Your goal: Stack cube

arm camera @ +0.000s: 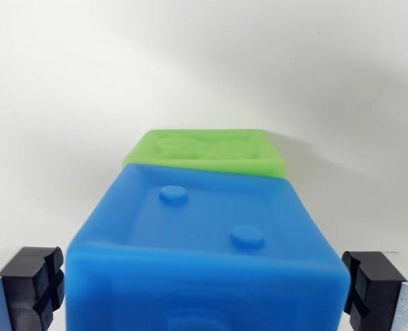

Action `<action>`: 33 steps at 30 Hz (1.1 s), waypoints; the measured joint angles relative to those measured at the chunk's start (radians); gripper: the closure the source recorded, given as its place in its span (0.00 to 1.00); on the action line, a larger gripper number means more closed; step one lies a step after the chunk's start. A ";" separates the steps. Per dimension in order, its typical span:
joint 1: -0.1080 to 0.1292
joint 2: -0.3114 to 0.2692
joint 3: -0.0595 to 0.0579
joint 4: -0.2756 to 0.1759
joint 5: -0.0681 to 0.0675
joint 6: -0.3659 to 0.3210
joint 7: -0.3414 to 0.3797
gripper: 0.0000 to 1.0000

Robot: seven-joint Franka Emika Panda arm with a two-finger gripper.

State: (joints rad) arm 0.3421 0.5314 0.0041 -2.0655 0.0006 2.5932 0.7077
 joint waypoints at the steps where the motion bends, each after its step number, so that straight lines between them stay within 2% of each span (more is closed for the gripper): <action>1: 0.000 -0.002 0.000 0.000 0.000 -0.001 0.000 0.00; 14: 0.000 -0.060 0.000 -0.006 0.000 -0.050 0.000 0.00; 33: 0.000 -0.193 0.000 -0.006 0.000 -0.181 0.000 0.00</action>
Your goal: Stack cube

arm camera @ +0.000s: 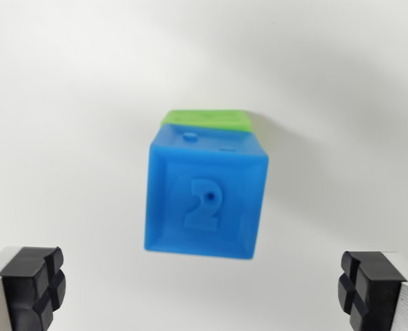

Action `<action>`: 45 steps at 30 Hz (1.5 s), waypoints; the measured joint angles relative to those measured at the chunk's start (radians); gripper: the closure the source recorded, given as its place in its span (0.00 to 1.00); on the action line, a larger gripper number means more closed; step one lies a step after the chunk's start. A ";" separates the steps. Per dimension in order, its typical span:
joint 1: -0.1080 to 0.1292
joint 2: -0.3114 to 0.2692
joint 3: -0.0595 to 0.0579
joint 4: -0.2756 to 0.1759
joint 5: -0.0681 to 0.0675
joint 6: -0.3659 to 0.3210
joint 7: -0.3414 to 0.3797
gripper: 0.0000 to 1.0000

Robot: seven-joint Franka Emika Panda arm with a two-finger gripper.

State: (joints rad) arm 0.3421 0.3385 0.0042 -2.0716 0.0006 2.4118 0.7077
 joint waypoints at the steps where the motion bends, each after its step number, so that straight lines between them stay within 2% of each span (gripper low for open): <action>1: 0.000 -0.004 0.000 0.001 0.000 -0.005 0.000 0.00; 22: 0.000 -0.142 0.000 0.063 0.000 -0.205 0.000 0.00; 45: 0.000 -0.220 0.000 0.175 0.000 -0.394 0.000 0.00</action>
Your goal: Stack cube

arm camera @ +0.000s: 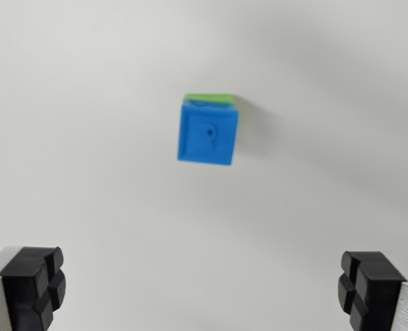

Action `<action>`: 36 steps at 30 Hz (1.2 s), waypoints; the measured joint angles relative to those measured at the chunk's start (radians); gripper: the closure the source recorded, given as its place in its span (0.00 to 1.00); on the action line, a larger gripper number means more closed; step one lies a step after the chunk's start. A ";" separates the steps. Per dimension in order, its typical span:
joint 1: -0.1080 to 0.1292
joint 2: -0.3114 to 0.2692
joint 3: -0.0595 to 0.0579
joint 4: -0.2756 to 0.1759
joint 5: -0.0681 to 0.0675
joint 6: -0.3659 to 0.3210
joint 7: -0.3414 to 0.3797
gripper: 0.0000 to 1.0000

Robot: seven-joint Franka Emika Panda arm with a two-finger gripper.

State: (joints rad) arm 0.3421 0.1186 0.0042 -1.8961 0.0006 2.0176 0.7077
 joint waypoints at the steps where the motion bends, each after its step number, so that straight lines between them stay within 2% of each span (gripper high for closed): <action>1: 0.000 -0.001 0.000 0.005 0.000 -0.006 0.000 0.00; 16: 0.000 -0.016 0.000 0.048 0.000 -0.063 0.000 0.00; 36: 0.000 -0.015 0.000 0.049 0.000 -0.065 0.000 0.00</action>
State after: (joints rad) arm 0.3421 0.1033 0.0042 -1.8473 0.0006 1.9530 0.7077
